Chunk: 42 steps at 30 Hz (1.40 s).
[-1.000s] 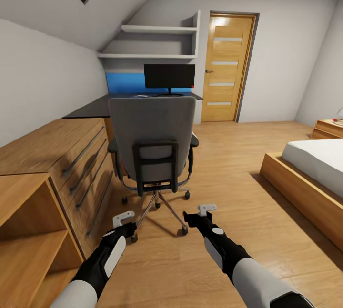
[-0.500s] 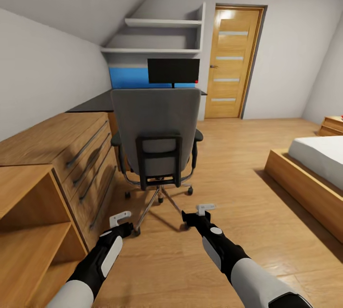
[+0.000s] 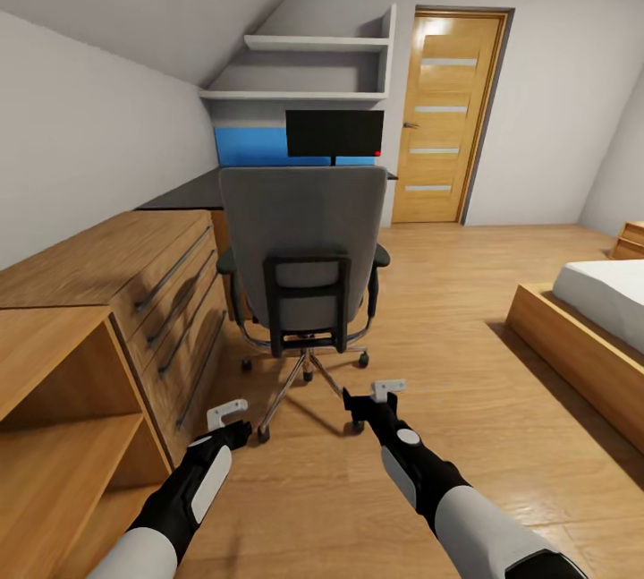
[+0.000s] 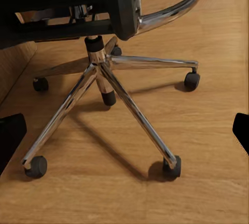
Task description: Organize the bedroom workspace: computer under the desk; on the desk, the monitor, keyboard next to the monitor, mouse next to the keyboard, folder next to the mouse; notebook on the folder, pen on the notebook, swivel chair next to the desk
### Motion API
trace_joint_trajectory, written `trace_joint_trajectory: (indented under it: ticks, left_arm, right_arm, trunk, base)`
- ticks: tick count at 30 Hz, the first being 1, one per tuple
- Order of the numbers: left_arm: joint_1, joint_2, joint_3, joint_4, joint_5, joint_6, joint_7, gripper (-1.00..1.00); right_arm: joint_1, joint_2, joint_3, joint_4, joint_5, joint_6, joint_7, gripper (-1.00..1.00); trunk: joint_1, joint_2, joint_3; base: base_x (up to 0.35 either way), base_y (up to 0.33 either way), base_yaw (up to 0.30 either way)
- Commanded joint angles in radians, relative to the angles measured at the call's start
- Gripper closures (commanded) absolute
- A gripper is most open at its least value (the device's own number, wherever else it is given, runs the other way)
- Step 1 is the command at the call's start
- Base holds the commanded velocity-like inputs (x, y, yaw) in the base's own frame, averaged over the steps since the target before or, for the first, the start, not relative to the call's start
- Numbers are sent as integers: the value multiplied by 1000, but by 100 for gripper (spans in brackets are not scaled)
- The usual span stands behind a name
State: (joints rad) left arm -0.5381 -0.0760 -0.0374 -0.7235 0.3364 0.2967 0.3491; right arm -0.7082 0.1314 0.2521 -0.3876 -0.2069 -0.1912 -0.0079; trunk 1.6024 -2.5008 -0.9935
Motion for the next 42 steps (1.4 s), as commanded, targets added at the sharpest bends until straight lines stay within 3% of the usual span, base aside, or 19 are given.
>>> trace_joint_trajectory:
  ticks: [1, 19, 34, 42]
  left_arm:
    - [0, 1, -4, 0, 9, 3, 8, -100]
    - [0, 0, -9, 3, 11, 4, 8, -100]
    - [0, -1, -9, 1, 13, -17, 13, -100]
    - [0, -1, -8, 4, 12, -18, 10, -100]
  right_arm:
    - [-1, -1, 7, 2, -10, -19, -1, -100]
    - [-1, -1, 9, 28, -7, -45, 5, -100]
    - [-1, -1, 9, 31, -7, -46, 5, -100]
    - [-1, -1, 10, 30, -7, -48, 4, -100]
  trunk:
    - [0, 0, -1]
    - [0, 0, -1]
    - [7, -4, -59]
    - [7, -4, -59]
  base:
    - [145, 0, 2]
    - [55, 0, 0]
    - [0, 0, 0]
    - [0, 0, 0]
